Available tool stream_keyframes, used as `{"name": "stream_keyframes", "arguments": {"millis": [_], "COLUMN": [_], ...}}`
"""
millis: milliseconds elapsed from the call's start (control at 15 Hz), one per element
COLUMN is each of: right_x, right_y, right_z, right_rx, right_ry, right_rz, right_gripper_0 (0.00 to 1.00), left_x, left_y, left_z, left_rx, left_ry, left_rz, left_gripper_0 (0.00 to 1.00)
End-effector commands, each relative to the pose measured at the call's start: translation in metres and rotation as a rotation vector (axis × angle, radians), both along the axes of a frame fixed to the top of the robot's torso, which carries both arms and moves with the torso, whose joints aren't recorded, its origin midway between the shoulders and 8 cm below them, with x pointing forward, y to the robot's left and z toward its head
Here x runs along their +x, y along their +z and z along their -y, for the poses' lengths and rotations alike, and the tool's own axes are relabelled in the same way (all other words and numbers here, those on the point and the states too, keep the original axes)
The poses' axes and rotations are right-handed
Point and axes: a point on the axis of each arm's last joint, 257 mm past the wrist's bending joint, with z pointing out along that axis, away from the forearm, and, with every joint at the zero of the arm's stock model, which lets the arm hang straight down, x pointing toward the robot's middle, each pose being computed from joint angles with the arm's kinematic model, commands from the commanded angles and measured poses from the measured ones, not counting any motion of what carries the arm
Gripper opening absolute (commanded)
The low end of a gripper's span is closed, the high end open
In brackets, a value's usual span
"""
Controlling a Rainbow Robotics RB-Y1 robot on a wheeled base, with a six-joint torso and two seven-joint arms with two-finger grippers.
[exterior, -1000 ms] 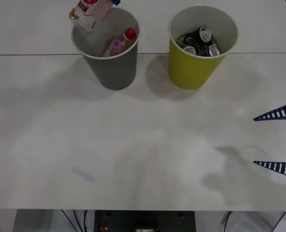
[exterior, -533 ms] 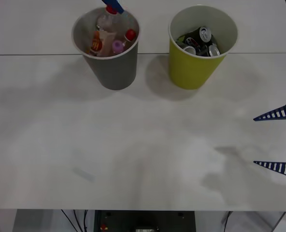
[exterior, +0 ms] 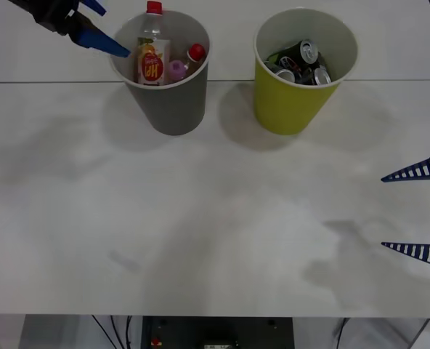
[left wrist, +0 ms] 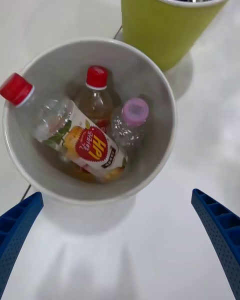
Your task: Put the can into the green bin and the plastic bottle into the gray bin
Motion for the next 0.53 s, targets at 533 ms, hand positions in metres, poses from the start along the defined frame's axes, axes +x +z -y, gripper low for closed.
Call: {"name": "stream_keyframes", "arguments": {"millis": [533], "right_x": [0.0], "right_y": [0.0], "right_z": [0.0], "right_rx": [0.0], "right_ry": [0.0], "right_rz": [0.0], "right_gripper_0": [1.0], "left_x": [-0.082], "left_y": [-0.074], "left_z": [-0.07], "left_rx": [0.07], "left_ry": [-0.217], "left_rz": [0.116], "left_gripper_0": [1.0]}}
